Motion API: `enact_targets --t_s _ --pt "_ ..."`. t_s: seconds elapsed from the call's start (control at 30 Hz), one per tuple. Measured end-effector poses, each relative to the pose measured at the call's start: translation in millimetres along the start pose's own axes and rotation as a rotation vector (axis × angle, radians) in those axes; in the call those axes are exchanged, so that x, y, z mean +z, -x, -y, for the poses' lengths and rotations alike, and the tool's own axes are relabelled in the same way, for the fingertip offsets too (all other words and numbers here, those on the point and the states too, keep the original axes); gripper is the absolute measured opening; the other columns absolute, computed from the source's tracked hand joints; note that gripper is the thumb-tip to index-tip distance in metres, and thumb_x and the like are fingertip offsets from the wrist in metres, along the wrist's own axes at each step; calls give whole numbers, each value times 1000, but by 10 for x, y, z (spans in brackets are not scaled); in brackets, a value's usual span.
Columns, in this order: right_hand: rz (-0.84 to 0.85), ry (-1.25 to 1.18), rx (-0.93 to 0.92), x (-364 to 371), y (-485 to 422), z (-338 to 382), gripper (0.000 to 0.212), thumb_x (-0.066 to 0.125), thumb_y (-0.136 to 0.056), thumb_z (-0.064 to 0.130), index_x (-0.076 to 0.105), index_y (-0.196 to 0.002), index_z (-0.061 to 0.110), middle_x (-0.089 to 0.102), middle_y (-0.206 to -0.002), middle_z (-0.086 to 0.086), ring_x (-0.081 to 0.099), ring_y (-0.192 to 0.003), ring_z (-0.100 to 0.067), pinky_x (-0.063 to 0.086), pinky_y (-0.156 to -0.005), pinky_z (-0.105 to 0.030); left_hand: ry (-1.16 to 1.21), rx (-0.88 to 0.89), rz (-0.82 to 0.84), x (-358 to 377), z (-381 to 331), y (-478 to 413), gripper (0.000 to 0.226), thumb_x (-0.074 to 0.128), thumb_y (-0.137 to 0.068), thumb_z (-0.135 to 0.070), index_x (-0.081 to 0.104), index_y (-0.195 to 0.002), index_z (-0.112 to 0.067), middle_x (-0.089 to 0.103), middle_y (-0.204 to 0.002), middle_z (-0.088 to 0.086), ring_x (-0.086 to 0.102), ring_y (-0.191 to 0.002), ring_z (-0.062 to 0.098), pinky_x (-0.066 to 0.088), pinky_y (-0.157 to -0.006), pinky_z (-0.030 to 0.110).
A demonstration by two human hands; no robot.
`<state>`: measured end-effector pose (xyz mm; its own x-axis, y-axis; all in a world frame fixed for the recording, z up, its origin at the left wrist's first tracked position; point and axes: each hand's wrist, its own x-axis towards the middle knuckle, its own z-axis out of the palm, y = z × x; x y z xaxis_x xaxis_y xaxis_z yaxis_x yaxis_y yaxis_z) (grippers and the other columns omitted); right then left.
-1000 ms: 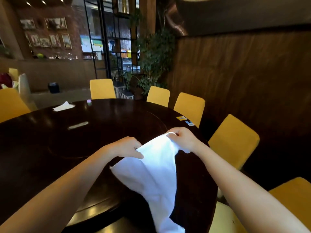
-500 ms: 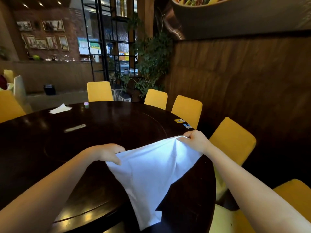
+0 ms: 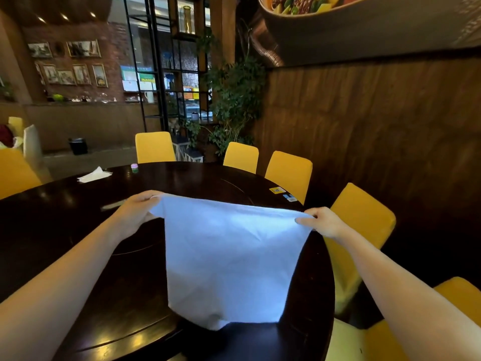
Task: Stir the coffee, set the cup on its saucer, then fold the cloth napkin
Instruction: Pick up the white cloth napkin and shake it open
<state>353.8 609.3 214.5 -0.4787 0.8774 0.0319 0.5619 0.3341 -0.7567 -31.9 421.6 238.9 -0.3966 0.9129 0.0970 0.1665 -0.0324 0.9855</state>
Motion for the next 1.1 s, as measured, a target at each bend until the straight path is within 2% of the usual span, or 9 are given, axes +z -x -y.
enact_targets --t_s 0.13,0.27,0.53,0.63,0.73,0.8,0.9,1.03,1.1 --pt "17 -795 72 20 10 96 19 56 -89 15 67 -101 4 74 -95 -9 71 -86 -20 53 -75 -31 216 -7 -56 209 -91 31 13 47 -89 -8 59 -85 -11 56 -84 8 56 -77 21 44 -71 33" --pt "-54 -997 97 171 -66 474 20 43 -91 14 52 -76 7 57 -72 -7 59 -62 -15 45 -60 -26 13 44 65 436 -202 57 33 58 -63 -34 55 -85 -9 51 -86 10 50 -82 27 40 -69 36" --pt "88 44 -85 363 -139 681 46 35 -98 33 66 -94 -1 61 -88 -13 56 -88 -26 38 -68 -30 -597 -31 420 353 -236 13 30 57 -84 -45 58 -106 -25 56 -111 -6 54 -101 7 41 -79 22" --pt "-8 272 -62 357 -341 566 38 30 -99 30 57 -89 5 56 -86 -17 57 -92 -31 35 -71 -31 -718 -105 399 85 -166 -104 32 52 -85 -43 55 -112 -27 56 -113 -5 55 -105 13 45 -85 30" --pt "-53 658 -67 347 -533 453 27 29 -97 19 51 -113 16 57 -105 -12 57 -105 -29 40 -68 -32 -955 -30 262 -160 -62 -291 24 40 -96 -18 58 -111 -19 61 -115 3 55 -110 19 40 -98 37" --pt "-63 764 -37 384 -642 410 34 28 -97 21 52 -120 13 60 -110 -10 57 -104 -27 42 -69 -33 -1109 14 156 -291 -2 -364 28 38 -94 -6 64 -103 -9 65 -107 10 58 -104 25 41 -86 33" --pt "-72 407 134 485 -805 434 37 34 -97 33 60 -100 6 61 -93 -16 59 -90 -32 43 -68 -32 -1233 -13 21 -465 72 -480 30 41 -89 -8 66 -73 -13 64 -77 4 61 -81 26 41 -66 31" --pt "-170 -372 322 509 -1074 575 27 49 -93 32 53 -87 5 60 -66 -11 63 -41 -19 52 -40 -23 -1299 -75 -224 -519 -17 -608 21 52 -89 -24 72 -95 -20 70 -93 0 64 -86 19 53 -74 34" --pt "-213 -482 276 446 -1228 689 26 52 -93 29 53 -82 5 63 -68 -15 64 -43 -17 57 -48 -25 -1250 -67 -345 -498 -117 -696 22 52 -90 -25 72 -97 -20 71 -91 2 64 -80 20 54 -73 34"
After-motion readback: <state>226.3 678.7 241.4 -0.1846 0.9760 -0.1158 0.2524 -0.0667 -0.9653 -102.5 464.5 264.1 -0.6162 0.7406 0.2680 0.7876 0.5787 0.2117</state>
